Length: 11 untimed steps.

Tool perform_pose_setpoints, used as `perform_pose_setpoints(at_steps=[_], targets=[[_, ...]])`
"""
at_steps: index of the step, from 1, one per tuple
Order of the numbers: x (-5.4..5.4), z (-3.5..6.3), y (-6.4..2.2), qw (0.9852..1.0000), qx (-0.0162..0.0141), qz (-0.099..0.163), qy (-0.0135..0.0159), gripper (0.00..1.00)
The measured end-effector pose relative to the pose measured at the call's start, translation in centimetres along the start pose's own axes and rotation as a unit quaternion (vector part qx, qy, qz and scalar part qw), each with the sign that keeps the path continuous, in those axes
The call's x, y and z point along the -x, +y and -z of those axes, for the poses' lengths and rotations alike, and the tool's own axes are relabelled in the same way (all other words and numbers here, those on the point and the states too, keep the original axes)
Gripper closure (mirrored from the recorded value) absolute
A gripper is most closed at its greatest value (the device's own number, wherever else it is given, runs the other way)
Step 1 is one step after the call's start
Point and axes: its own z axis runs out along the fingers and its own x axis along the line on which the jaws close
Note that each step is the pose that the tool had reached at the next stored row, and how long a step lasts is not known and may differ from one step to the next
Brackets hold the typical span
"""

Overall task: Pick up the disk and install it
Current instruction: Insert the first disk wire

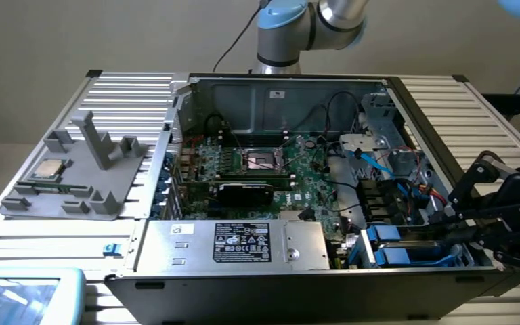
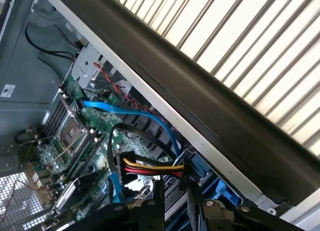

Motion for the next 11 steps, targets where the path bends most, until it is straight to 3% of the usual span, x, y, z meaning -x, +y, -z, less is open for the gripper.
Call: perform_pose_setpoints(at_steps=[1, 2, 8, 11], targets=[[0.06, -0.03, -0.02, 1.0000, 0.0016, 0.001, 0.0021, 0.68], [0.09, -0.01, -0.04, 1.0000, 0.0018, 0.000, 0.0023, 0.68], [0.50, 0.21, -0.37, 1.0000, 0.0021, 0.000, 0.0023, 0.68], [0.66, 0.29, -0.53, 1.0000, 0.0043, 0.001, 0.0004, 0.68]])
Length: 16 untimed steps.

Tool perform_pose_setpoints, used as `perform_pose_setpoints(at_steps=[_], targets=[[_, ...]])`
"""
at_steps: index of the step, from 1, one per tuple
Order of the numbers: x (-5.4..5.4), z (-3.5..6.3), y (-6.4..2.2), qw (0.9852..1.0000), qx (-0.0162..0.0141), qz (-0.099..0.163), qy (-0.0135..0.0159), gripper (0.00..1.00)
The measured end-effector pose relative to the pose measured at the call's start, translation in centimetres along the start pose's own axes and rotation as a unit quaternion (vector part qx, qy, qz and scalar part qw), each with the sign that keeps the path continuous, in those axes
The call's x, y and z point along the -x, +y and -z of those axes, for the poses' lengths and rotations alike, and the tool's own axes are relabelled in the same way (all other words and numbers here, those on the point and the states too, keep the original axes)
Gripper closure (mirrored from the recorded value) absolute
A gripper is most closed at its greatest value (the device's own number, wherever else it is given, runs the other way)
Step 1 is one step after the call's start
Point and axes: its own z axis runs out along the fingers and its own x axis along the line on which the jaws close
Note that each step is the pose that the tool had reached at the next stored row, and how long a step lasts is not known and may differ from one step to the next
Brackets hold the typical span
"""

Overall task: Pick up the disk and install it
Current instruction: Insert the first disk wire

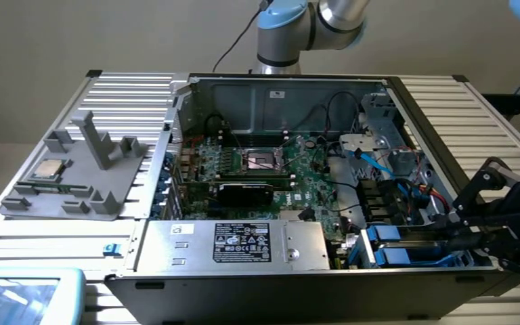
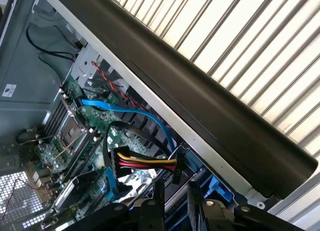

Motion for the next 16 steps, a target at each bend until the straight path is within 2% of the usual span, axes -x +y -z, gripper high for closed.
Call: perform_pose_setpoints(at_steps=[3, 4, 7, 11, 16], targets=[[0.01, -0.02, -0.01, 0.9999, 0.0077, 0.004, -0.0070, 0.68], [0.01, -0.02, -0.01, 0.9999, 0.0094, 0.005, -0.0084, 0.68], [0.00, -0.01, -0.01, 0.9999, 0.0103, 0.006, -0.0079, 0.68], [0.00, -0.08, -0.05, 0.9999, 0.0128, 0.006, -0.0047, 0.68], [0.12, -0.31, -0.05, 0.9999, 0.0147, 0.007, -0.0022, 0.68]])
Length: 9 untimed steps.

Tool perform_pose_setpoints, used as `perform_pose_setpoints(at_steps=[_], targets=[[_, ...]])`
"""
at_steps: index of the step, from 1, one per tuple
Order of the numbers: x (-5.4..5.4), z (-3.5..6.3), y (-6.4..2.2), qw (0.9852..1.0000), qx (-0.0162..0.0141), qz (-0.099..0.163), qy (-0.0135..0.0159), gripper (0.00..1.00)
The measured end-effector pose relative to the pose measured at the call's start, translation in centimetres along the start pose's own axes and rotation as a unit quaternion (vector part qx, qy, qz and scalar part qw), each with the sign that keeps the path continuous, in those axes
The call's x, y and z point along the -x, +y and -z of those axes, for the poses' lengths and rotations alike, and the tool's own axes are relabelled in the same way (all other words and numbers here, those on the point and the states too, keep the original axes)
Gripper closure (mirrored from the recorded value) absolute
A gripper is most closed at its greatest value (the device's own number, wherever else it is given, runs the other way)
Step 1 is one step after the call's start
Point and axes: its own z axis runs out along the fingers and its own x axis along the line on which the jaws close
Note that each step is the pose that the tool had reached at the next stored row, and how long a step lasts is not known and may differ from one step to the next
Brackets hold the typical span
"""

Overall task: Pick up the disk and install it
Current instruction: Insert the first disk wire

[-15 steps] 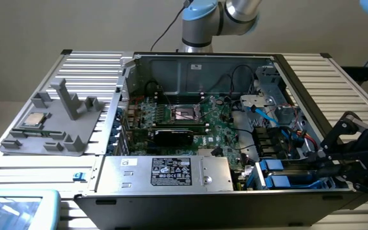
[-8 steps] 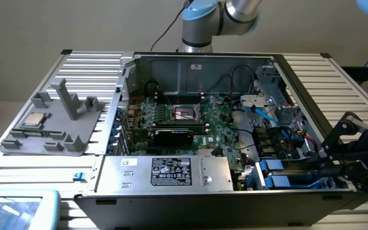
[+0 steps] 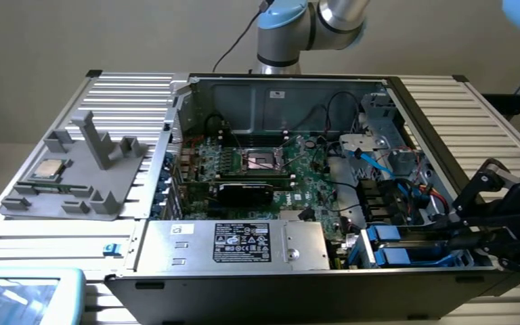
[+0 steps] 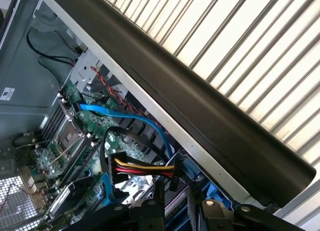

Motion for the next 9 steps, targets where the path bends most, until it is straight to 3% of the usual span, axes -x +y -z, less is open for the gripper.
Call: perform_pose_setpoints(at_steps=[9], targets=[[0.13, -0.24, -0.01, 1.0000, 0.0010, 0.000, 0.0013, 0.68]])
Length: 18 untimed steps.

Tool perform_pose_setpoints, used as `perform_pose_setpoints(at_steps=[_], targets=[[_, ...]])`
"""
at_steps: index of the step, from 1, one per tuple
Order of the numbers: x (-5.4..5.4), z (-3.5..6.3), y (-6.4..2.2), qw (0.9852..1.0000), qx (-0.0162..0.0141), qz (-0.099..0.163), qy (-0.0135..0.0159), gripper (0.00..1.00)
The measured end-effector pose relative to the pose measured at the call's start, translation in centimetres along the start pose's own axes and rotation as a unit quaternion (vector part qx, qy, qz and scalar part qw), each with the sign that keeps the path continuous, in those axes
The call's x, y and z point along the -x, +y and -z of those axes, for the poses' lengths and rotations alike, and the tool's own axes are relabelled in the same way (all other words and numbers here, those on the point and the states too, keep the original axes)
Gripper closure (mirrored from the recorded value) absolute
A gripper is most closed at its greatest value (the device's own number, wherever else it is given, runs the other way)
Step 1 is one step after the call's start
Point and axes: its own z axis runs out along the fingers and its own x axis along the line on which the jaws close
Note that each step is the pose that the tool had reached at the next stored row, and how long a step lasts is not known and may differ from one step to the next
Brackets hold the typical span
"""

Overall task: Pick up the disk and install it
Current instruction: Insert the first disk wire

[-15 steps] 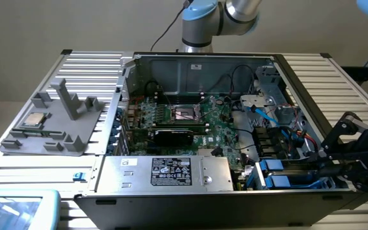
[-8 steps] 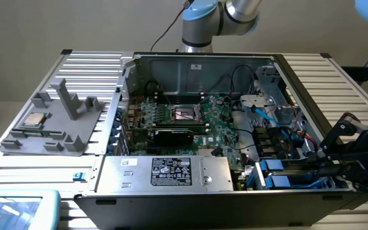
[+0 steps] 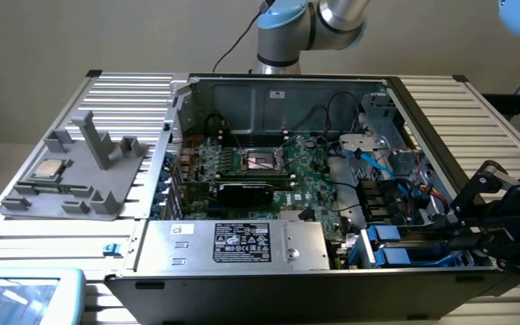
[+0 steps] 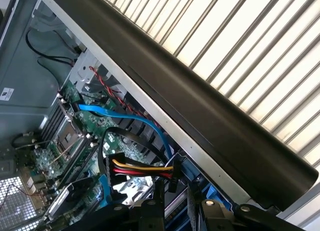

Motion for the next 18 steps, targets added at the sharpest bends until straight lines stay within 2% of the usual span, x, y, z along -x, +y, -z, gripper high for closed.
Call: perform_pose_setpoints(at_steps=[1, 2, 7, 8, 9, 10, 11, 18], targets=[[0.00, 0.00, 0.00, 1.0000, 0.0000, 0.000, 0.0000, 0.66], [0.00, 0.00, 0.00, 1.0000, 0.0000, 0.000, 0.0000, 0.60], [0.00, -0.01, 0.00, 1.0000, 0.0000, 0.000, 0.0000, 0.60], [0.01, -0.01, 0.00, 1.0000, 0.0000, 0.000, 0.0000, 0.62], [0.01, -0.01, 0.00, 1.0000, 0.0000, 0.000, 0.0000, 0.69], [0.01, 0.00, 0.00, 1.0000, 0.0000, 0.000, 0.0000, 0.69], [0.00, 0.00, 0.00, 1.0000, 0.0000, 0.000, 0.0000, 0.76], [0.01, -0.01, 0.00, 1.0000, 0.0006, 0.000, 0.0007, 0.76]])
